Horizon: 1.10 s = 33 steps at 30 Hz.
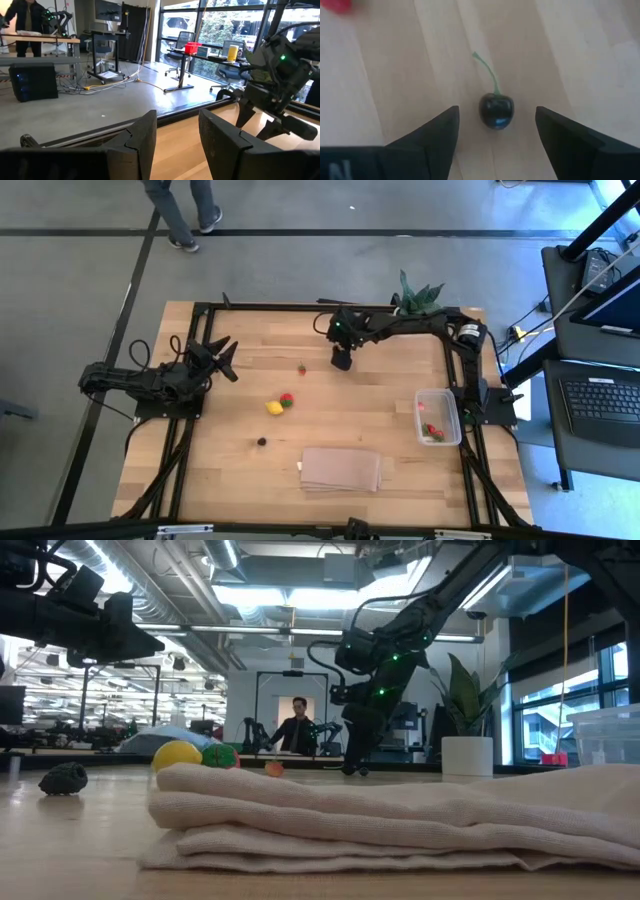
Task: Pick and placing Produce into tupperware
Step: Put the black cherry into the transparent bin
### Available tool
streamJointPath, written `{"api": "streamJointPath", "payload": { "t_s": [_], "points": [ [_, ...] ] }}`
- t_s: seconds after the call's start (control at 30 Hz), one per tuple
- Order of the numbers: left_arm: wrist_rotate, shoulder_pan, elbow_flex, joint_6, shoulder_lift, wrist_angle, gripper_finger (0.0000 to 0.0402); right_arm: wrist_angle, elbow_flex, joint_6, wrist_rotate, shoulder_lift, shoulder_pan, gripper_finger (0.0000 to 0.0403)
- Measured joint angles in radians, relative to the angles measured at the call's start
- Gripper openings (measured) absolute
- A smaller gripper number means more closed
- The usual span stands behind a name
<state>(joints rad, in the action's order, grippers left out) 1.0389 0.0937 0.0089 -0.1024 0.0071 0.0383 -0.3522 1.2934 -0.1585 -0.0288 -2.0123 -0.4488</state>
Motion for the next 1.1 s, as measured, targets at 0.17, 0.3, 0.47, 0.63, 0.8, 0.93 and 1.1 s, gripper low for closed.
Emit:
{"api": "streamJointPath", "payload": {
  "t_s": [0.17,0.3,0.47,0.63,0.8,0.93,1.1],
  "points": [
    [0.000,0.000,0.000,0.000,0.000,0.000,0.0140,0.014,0.000,0.004,0.000,-0.014,0.000,0.0261],
    [0.000,0.000,0.000,0.000,0.000,0.000,0.0140,0.022,0.000,0.023,0.000,-0.028,0.000,0.0261],
    [0.000,0.000,0.000,0.000,0.000,0.000,0.0140,0.022,0.003,0.041,-0.007,-0.050,0.000,0.0243],
    [0.000,0.000,0.000,0.000,0.000,0.000,0.0140,0.024,0.003,0.045,-0.006,-0.048,0.001,0.0194],
    [0.000,0.000,0.000,0.000,0.000,0.000,0.0140,0.021,0.012,0.046,-0.005,-0.050,0.001,0.0137],
    [0.000,0.000,0.000,0.000,0.000,0.000,0.0140,0.012,0.026,0.044,-0.002,-0.052,0.001,0.0104],
    [0.000,0.000,0.000,0.000,0.000,0.000,0.0140,-0.011,0.062,0.048,0.006,-0.055,0.000,0.0104]
  ]
}}
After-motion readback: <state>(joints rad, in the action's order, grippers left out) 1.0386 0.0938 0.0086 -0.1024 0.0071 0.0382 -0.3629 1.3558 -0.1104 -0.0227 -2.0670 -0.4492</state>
